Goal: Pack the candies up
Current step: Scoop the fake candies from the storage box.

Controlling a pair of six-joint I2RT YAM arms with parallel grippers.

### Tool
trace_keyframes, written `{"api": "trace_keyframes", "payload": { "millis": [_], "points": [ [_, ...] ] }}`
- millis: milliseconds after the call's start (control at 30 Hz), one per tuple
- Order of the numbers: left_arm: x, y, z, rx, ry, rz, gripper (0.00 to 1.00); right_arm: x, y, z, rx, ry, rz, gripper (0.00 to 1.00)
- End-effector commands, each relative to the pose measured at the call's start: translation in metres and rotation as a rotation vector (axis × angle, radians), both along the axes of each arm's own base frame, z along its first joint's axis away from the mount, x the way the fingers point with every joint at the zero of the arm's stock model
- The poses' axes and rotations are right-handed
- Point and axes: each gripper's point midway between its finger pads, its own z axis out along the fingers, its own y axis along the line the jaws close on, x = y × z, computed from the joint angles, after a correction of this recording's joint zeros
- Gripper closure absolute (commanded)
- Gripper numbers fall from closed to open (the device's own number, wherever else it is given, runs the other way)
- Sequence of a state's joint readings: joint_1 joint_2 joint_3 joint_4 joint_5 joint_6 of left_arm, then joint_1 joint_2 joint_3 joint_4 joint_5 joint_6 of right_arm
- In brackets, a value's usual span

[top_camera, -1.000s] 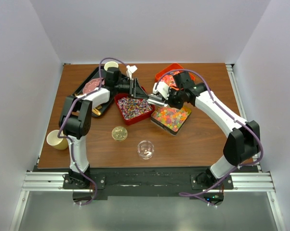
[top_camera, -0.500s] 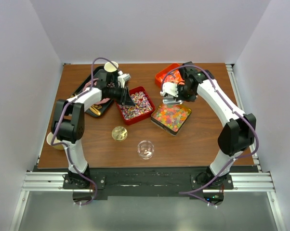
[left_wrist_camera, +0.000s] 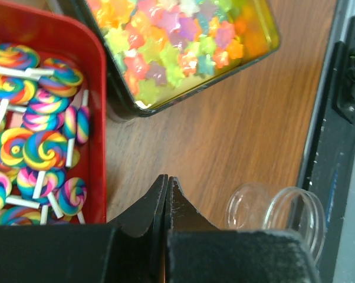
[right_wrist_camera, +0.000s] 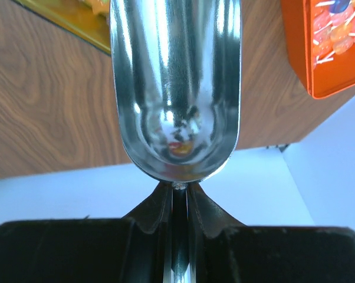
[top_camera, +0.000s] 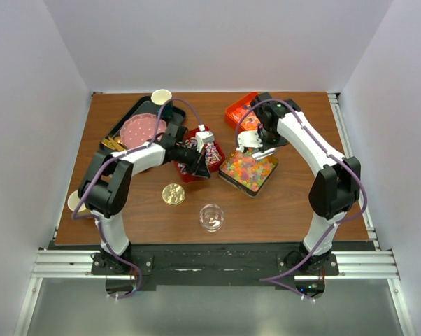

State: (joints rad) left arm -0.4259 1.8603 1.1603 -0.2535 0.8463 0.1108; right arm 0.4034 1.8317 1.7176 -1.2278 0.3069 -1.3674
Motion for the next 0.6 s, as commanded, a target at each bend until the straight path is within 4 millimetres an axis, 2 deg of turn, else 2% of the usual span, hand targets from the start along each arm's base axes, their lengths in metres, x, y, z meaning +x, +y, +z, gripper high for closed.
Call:
{"api": "trace_keyframes", "payload": {
  "millis": [0,300,400,567],
  "points": [
    [0.018,-0.003,0.001,-0.003,-0.072,0.065,1.0,0.005,-0.011,0.015,-0.162,-0.026,0.042,1.0],
    [0.029,-0.017,-0.011,-0.024,-0.021,0.135,1.0,0.014,-0.002,0.002,-0.354,-0.088,0.054,1.0],
    [0.037,-0.023,-0.012,-0.034,-0.037,0.14,1.0,0.016,-0.006,-0.004,-0.423,-0.089,0.041,1.0],
    [0.035,-0.025,-0.028,-0.02,0.009,0.152,1.0,0.018,-0.01,-0.014,-0.476,-0.089,0.013,1.0]
  ]
}}
